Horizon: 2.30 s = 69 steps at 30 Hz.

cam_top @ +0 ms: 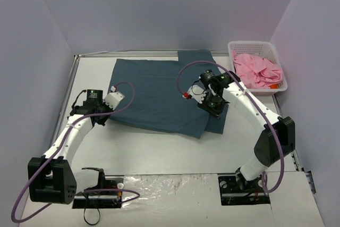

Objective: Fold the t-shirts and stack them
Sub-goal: Fold the flattened tshirt in 1/3 of the way

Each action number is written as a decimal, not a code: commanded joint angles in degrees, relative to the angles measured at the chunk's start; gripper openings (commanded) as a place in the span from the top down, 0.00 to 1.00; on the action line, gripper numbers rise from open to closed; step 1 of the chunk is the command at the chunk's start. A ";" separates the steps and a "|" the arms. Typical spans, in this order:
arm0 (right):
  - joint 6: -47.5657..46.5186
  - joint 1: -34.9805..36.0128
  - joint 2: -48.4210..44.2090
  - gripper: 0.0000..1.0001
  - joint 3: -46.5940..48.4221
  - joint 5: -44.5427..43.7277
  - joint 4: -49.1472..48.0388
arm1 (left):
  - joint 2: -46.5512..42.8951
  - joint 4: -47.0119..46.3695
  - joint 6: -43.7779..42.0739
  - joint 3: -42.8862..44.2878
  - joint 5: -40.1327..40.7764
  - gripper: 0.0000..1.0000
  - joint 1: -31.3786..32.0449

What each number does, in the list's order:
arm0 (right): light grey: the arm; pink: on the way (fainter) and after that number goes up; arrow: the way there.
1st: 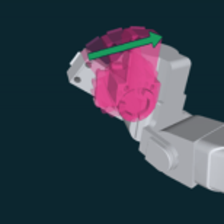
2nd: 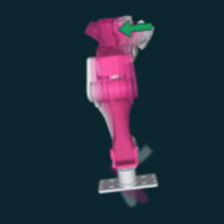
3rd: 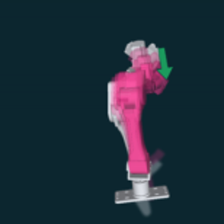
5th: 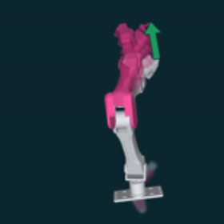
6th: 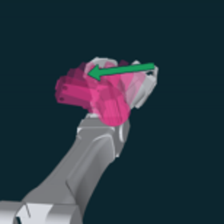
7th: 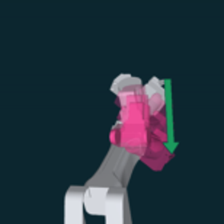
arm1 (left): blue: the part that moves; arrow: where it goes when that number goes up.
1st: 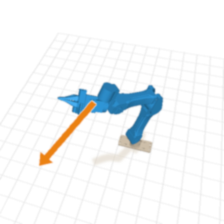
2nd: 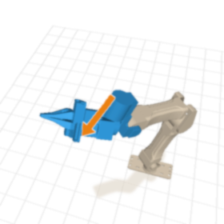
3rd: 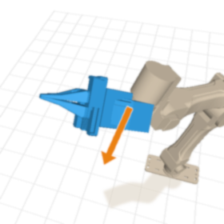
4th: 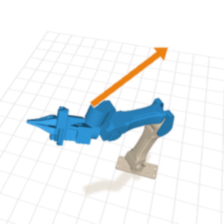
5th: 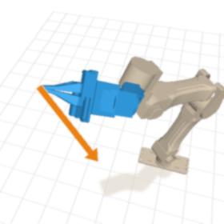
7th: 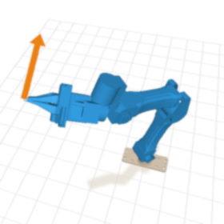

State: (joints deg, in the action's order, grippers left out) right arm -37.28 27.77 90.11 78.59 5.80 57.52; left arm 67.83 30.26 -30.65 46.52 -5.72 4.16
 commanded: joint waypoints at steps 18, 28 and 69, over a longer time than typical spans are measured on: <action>-3.68 -6.23 15.80 1.00 24.41 -2.38 3.92 | 7.40 -0.99 1.91 8.93 2.64 0.98 0.14; -4.73 -7.46 23.62 1.00 33.73 -2.11 5.59 | 12.14 -1.43 2.27 12.89 3.69 0.98 0.23; -4.65 -10.10 42.43 1.00 52.98 -3.69 6.38 | 29.73 -3.72 0.24 22.21 9.23 0.98 0.23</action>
State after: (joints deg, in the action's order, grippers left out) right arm -42.09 18.31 132.07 129.05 4.10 61.04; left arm 97.67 26.61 -29.80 66.15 1.65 4.16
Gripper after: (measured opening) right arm 0.021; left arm 0.049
